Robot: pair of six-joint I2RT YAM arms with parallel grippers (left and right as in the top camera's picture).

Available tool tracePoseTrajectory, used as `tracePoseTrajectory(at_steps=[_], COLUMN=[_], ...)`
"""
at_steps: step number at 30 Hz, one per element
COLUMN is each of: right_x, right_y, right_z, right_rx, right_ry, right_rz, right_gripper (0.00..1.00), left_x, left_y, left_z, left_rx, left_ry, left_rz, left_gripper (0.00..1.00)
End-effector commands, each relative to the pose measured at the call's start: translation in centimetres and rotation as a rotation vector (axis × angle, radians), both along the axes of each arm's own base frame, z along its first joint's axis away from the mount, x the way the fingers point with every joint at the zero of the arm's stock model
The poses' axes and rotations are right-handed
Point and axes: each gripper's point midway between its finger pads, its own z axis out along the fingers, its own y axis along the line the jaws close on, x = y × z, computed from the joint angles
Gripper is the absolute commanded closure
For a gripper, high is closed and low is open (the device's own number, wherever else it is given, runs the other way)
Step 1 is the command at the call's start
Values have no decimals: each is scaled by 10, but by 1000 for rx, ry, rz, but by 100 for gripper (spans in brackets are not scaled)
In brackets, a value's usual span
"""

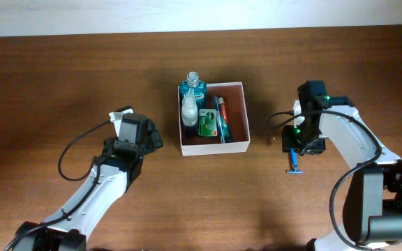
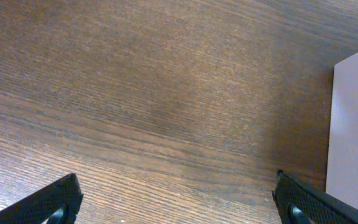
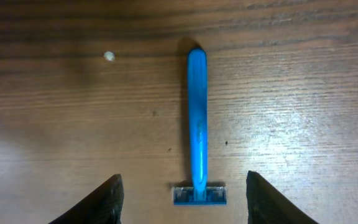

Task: Pack container
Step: 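Release the toothbrush and move the right gripper down to the blue razor, then grasp the blue razor handle with the right gripper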

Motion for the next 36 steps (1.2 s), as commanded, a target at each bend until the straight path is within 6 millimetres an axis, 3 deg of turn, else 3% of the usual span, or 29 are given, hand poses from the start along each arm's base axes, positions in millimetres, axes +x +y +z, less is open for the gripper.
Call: tracePoseTrajectory(at_steps=[1,14,16,21,29,36], right_x=[-3,-7,-8,-9,-8,10], right_y=[-7,-11,-11,-11,-10,0], right_z=[-11,-38,-42,-48,-47,-19], right_rx=[-49,-75,-75,-74,-67,-10], right_ry=[-5,-43,-46,-59,-59,-73], right_rz=[3,1,1,0,-7,-4], right_gripper=[44,46,53,59,87,93], left_x=[1,1,1,1,1,1], left_y=[4,4,4,4,4,4], left_z=[0,0,0,0,0,0], left_rx=[27,27,27,27,27,27], left_ry=[2,2,2,2,2,2], left_rz=[-1,-1,-1,-1,-1,-1], left_gripper=[1,1,1,1,1,1])
